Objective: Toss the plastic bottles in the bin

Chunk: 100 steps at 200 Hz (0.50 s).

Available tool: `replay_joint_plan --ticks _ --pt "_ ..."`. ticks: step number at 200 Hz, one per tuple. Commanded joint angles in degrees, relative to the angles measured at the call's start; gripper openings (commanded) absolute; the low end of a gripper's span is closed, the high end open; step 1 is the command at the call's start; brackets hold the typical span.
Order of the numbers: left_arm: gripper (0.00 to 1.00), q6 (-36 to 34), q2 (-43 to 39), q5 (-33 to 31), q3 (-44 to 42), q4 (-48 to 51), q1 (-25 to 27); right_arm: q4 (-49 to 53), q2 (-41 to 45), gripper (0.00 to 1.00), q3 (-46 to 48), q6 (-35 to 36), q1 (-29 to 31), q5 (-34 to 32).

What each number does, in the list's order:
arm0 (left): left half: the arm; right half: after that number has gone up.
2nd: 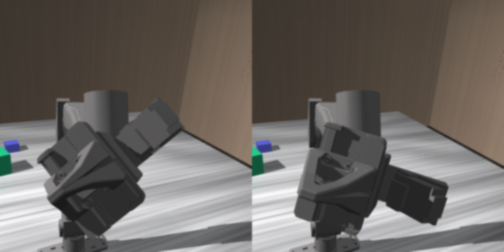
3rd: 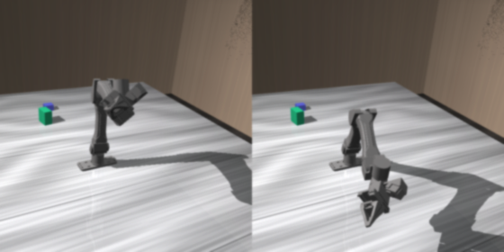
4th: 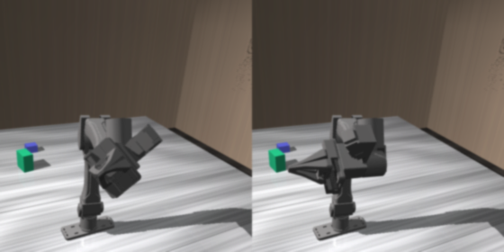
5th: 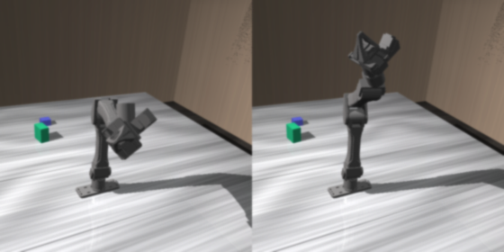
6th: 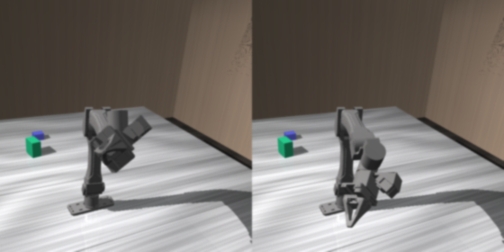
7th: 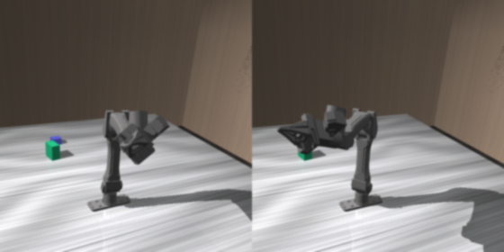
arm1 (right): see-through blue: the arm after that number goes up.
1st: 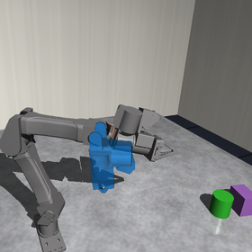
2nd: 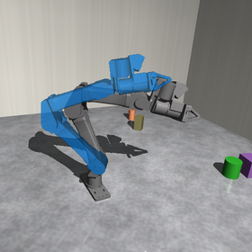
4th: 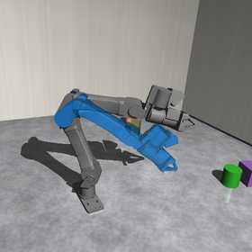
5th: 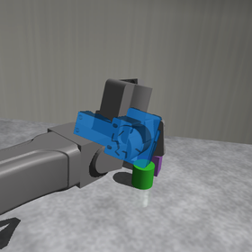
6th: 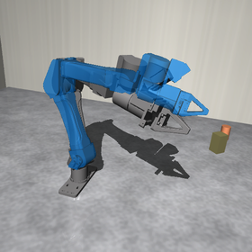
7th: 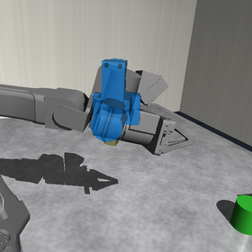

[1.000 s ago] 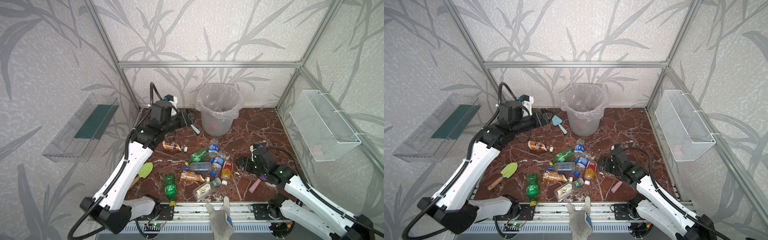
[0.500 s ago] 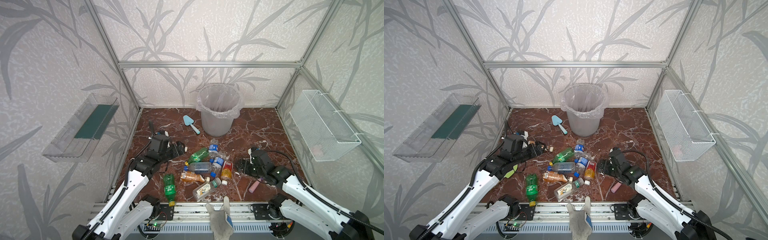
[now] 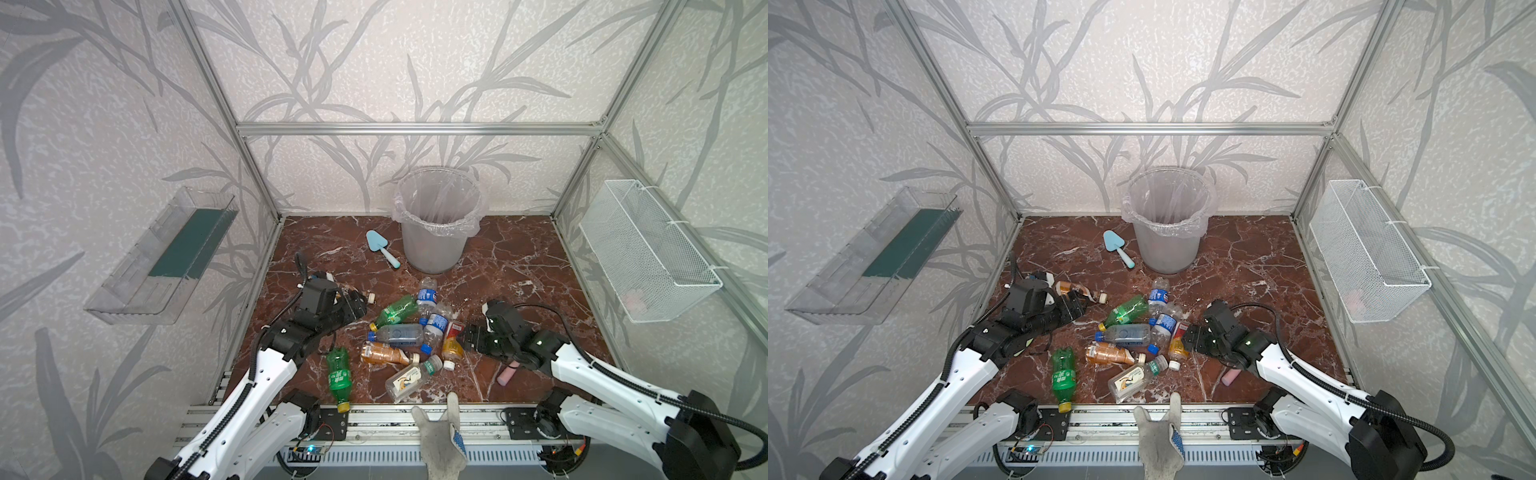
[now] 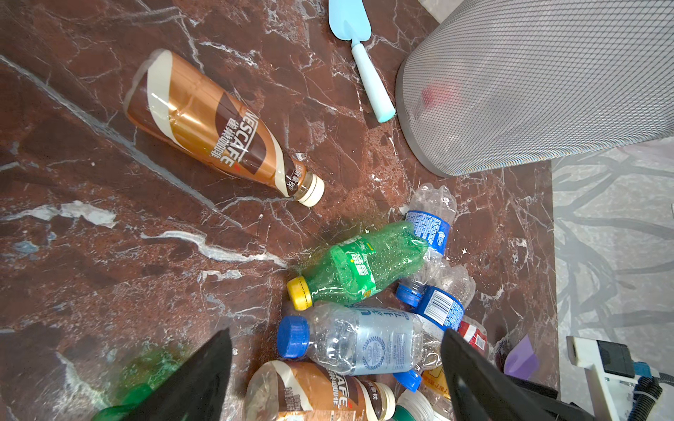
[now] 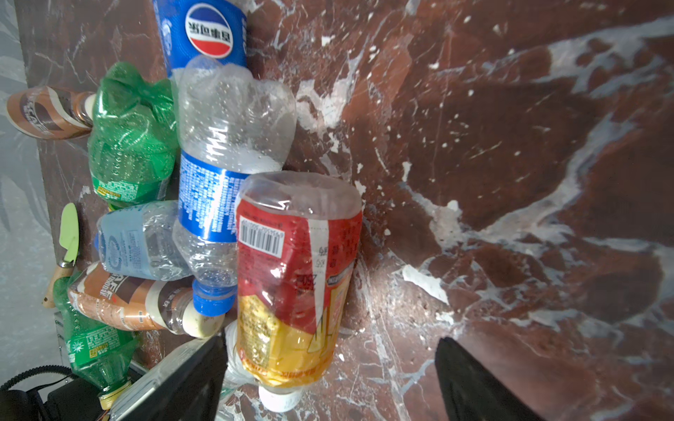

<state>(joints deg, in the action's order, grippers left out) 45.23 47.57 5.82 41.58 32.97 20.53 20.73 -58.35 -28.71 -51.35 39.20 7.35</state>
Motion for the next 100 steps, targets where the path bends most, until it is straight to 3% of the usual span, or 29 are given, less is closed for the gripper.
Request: replay_joint_plan --ticks 1,100 --pt "0.88 1.16 -1.13 -1.08 -1.19 0.67 -0.32 -1.95 -2.63 0.91 -1.59 -0.94 1.02 1.21" --pt "0.88 1.44 -2.13 -1.31 -2.12 1.12 -0.32 -4.83 -11.29 0.91 -5.6 -0.94 2.88 0.9"
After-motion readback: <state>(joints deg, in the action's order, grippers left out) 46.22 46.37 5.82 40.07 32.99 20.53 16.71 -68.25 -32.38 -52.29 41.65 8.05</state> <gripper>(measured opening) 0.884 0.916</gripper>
